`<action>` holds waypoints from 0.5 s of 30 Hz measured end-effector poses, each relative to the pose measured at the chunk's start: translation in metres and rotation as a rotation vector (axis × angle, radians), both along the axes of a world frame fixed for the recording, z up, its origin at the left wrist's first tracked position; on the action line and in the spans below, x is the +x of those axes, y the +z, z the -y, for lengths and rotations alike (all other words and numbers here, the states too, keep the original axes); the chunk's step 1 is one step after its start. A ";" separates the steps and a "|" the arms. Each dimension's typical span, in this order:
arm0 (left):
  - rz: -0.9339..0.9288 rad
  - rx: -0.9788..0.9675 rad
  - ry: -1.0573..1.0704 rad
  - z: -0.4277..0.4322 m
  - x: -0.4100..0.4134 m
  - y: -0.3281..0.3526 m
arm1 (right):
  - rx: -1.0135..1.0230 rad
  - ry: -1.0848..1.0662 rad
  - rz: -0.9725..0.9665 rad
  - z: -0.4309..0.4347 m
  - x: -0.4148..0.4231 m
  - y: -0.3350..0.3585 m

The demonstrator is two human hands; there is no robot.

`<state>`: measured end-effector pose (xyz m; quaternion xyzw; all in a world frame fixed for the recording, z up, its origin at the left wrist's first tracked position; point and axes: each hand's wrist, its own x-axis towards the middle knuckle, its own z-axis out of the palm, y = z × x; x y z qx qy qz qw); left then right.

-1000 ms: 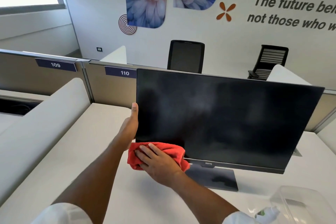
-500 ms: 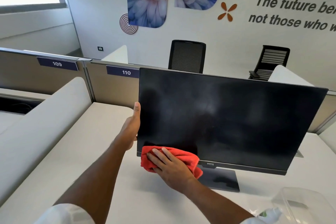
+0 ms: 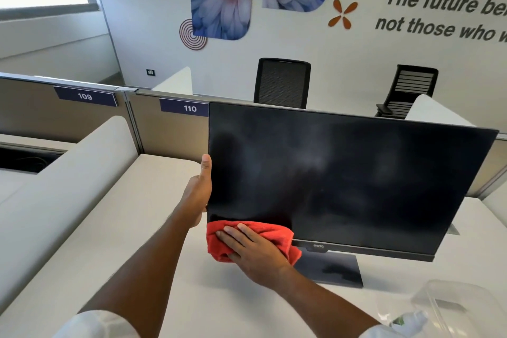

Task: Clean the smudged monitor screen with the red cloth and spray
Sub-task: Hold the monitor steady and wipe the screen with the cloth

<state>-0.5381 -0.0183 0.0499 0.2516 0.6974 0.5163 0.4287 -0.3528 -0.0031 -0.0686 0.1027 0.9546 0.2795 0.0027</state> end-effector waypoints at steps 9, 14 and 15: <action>0.007 -0.029 0.044 -0.001 0.003 0.003 | 0.004 -0.028 -0.006 -0.014 0.064 -0.005; 0.017 -0.031 0.044 0.000 0.006 0.006 | -0.013 -0.086 -0.026 -0.010 0.053 -0.008; 0.019 -0.028 0.042 0.000 0.006 0.006 | -0.018 -0.091 -0.023 -0.009 0.047 -0.008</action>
